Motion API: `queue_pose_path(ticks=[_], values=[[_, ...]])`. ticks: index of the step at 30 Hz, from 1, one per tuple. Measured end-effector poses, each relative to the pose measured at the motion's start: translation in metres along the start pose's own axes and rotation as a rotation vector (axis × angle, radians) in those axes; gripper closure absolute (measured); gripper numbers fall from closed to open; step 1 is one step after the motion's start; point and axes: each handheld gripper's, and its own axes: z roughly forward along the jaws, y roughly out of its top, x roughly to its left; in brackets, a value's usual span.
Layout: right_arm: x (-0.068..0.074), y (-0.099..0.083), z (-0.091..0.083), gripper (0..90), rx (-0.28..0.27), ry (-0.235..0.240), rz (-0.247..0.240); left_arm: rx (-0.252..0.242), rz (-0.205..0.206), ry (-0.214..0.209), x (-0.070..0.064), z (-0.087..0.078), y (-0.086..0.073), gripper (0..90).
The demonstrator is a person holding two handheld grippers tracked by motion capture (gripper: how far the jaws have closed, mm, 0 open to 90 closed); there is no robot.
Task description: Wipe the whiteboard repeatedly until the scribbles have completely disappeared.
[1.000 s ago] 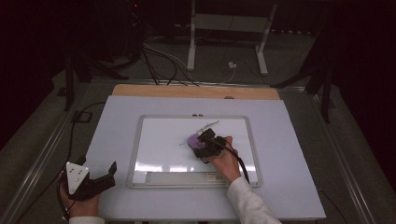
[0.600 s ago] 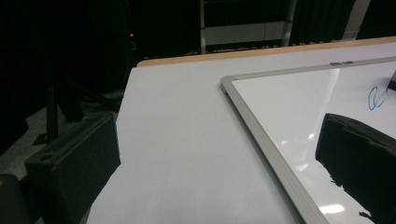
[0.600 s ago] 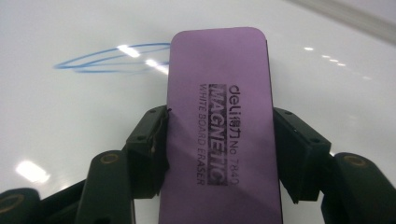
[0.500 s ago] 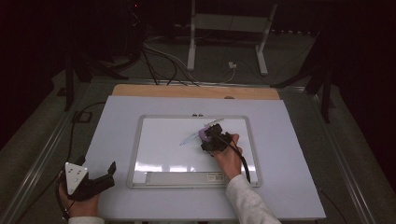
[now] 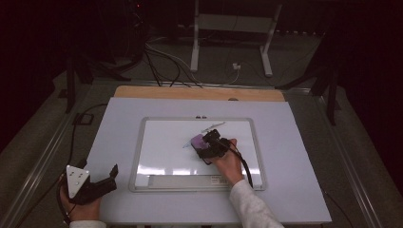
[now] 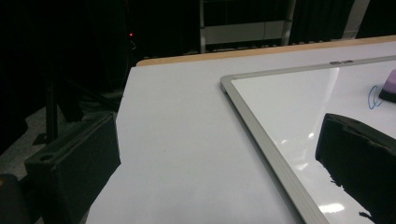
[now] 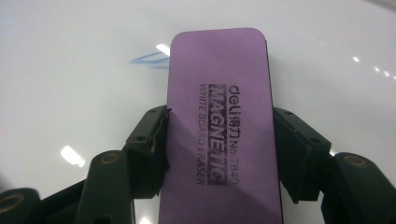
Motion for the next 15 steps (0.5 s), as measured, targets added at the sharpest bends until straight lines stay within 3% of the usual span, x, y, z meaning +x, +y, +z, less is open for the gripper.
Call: queue_pose_path(ticks=[4,7,9,11,15], values=[[-0.025,0.0,-0.002,41.4,-0.011,-0.09,0.092,-0.003,-0.003,-0.001,0.0,0.0,0.0,0.6],[-0.031,0.001,-0.002,41.4,-0.019,-0.103,0.133,0.001,0.001,-0.003,-0.001,0.001,0.0,0.6],[-0.028,0.002,-0.001,41.4,-0.023,-0.111,0.108,0.003,0.002,-0.002,-0.002,0.002,0.0,0.6],[-0.022,0.003,0.001,41.4,-0.021,-0.065,0.101,0.007,0.008,-0.003,-0.002,0.002,0.0,0.6],[0.005,0.007,0.007,41.4,-0.013,0.007,0.013,0.006,0.008,-0.002,-0.002,0.002,0.0,0.6]])
